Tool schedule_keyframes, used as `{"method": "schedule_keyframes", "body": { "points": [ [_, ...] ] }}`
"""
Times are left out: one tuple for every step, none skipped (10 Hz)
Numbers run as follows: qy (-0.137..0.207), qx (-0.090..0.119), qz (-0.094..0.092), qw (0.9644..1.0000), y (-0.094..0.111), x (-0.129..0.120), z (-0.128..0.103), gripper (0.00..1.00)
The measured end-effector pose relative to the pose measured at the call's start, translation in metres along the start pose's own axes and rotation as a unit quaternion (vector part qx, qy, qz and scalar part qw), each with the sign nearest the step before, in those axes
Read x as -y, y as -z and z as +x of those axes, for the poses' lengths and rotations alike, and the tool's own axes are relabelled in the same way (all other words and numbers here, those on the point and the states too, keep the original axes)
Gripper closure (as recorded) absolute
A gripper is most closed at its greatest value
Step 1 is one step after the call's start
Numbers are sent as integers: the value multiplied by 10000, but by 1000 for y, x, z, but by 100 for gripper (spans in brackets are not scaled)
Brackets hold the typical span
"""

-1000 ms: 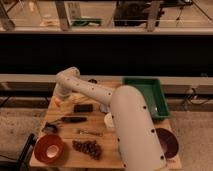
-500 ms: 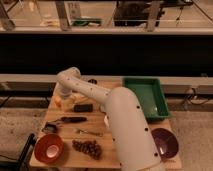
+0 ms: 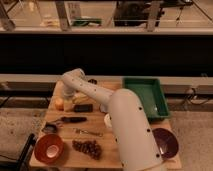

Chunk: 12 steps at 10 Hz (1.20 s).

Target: Place apple in red bowl

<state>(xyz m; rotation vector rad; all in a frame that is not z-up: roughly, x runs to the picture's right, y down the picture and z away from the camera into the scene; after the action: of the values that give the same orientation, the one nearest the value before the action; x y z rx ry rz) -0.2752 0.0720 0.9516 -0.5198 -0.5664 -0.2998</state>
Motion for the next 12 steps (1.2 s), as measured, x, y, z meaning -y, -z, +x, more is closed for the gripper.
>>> {"method": "schedule_keyframes", "body": {
  "points": [
    [-4,-7,9,10000,2,0,2,66],
    [-12,-13,15,10000,2,0,4,66],
    [-11,-23,21,10000,2,0,5,66],
    [-64,74,-29,9999,4,1,4,67],
    [-123,261,-99,9995,10,3,-2,72],
    [-206,538,-195,9982,19,5,-12,79],
    [-291,850,-229,9957,27,4,-17,83],
    [-367,1093,-260,9930,35,-1,-18,83],
    [-418,1341,-276,9897,43,-6,-24,83],
    [-438,1617,-301,9854,50,-16,-37,83],
    [-464,1805,-266,9821,60,-23,-43,83],
    [-486,2001,-231,9783,71,-31,-49,83]
  ]
}}
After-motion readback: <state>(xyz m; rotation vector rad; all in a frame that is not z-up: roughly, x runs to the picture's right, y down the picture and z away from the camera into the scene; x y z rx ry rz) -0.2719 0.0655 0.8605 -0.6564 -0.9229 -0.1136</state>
